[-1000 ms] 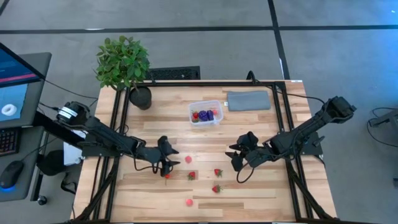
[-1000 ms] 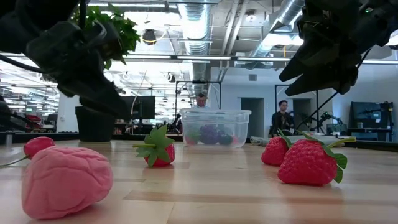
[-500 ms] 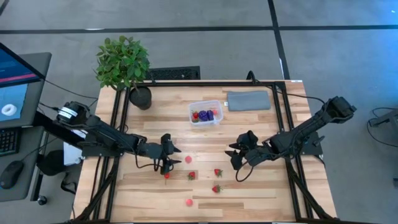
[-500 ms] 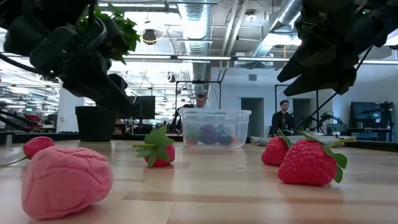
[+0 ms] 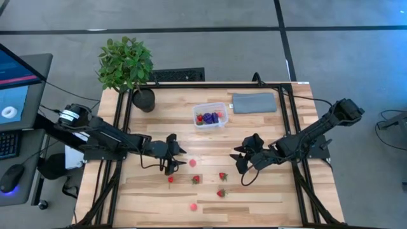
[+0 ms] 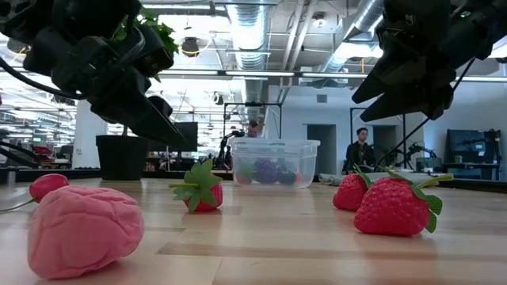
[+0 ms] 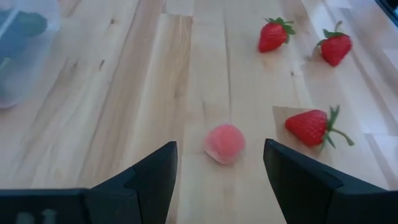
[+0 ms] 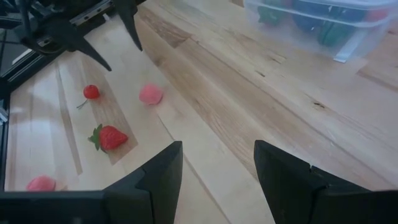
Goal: Pick and placing Produce into tupperware
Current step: Put the top apricot into the container
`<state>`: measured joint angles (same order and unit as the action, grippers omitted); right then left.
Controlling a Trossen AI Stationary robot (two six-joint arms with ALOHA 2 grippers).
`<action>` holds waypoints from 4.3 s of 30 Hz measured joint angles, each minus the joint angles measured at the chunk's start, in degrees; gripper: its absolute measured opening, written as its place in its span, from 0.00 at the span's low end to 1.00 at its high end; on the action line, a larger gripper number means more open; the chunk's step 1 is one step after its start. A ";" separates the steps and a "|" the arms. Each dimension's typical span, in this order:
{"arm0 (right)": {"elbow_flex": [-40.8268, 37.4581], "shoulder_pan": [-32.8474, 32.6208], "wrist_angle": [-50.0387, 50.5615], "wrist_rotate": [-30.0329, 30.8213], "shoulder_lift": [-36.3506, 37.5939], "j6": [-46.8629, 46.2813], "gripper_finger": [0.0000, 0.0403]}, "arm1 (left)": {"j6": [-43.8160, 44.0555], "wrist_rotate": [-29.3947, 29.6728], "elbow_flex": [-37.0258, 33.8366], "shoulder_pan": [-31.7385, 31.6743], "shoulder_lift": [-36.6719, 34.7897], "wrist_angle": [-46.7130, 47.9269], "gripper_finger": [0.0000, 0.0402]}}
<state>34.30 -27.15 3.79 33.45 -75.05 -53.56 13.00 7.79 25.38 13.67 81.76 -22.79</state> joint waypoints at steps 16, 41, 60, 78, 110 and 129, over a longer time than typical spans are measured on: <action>-0.04 0.24 0.12 0.01 -0.02 0.05 0.55 | -1.77 -6.51 5.72 -1.51 11.66 -0.41 0.57; -0.04 -0.12 1.49 -0.29 -0.02 0.07 0.55 | -2.97 -5.11 10.57 -1.55 18.80 -0.02 0.57; -0.04 -0.14 1.31 0.00 -0.02 0.02 0.55 | -0.92 -3.85 10.55 -1.58 18.77 0.30 0.28; -0.02 -0.20 0.85 -0.26 -0.02 -0.02 0.55 | 1.02 -4.48 12.75 -2.44 18.75 -4.87 0.28; 0.00 -0.25 1.84 -0.26 -0.02 0.04 0.55 | -11.79 -7.53 38.64 -24.61 18.73 18.74 0.28; 0.02 -1.38 -0.78 0.42 -5.83 0.02 0.55 | -13.87 -12.54 45.15 -32.76 19.67 27.50 0.28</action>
<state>34.33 -28.53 3.01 33.87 -80.88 -53.54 -0.87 -4.75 70.53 -19.09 101.43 4.71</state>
